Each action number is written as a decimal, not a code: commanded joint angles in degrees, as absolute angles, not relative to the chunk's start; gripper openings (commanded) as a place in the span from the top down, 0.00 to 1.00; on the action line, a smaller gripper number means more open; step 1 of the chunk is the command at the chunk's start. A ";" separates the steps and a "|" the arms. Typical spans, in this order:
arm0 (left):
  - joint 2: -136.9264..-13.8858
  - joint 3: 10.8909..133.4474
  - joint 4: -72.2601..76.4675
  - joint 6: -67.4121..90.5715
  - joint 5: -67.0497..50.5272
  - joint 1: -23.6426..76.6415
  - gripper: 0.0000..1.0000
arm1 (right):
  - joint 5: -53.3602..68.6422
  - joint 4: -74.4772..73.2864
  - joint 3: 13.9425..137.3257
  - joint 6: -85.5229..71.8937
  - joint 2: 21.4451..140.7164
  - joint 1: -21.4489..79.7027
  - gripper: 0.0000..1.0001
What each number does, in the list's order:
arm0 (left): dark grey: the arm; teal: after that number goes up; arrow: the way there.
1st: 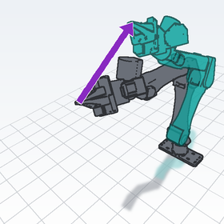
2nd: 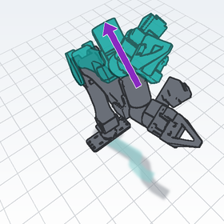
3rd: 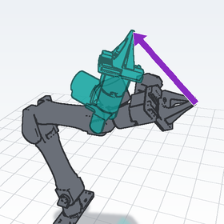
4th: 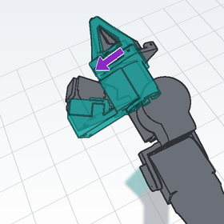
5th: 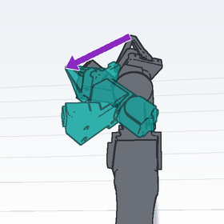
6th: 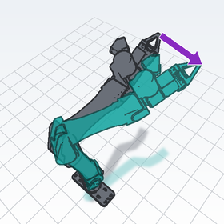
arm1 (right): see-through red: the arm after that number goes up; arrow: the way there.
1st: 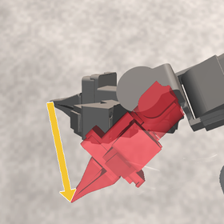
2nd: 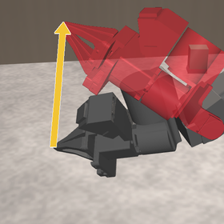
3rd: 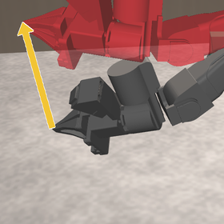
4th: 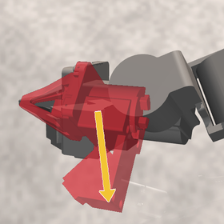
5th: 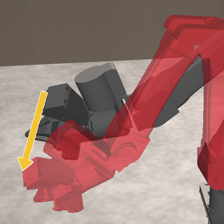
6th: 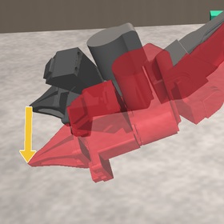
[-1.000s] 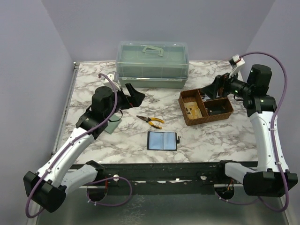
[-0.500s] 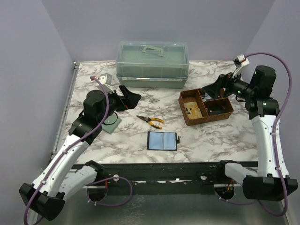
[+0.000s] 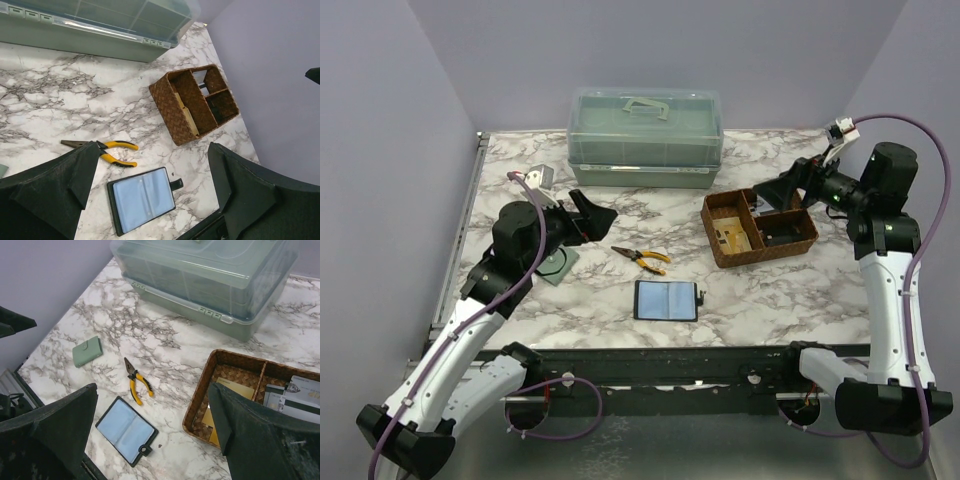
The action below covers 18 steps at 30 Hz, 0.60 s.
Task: Take the credit cards out of the card holder
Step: Reset both arms
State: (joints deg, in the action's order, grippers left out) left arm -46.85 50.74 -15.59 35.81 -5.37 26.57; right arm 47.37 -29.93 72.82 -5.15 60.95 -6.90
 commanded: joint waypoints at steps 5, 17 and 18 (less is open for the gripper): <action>-44.85 49.48 -18.44 34.29 -4.04 26.09 0.01 | 50.01 -28.50 71.13 -5.74 59.41 -7.94 0.01; -42.63 48.01 -19.51 34.34 -2.81 26.05 0.01 | 51.56 -27.53 70.82 -6.52 59.95 -8.45 0.01; -42.55 47.91 -19.51 34.41 -2.76 26.09 0.01 | 51.66 -27.39 70.65 -6.55 59.94 -8.47 0.01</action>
State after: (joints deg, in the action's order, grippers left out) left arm -43.35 48.99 -18.79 34.83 -4.10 26.57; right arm 49.52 -29.06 71.18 -5.82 60.31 -7.99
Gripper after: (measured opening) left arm 0.987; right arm 0.992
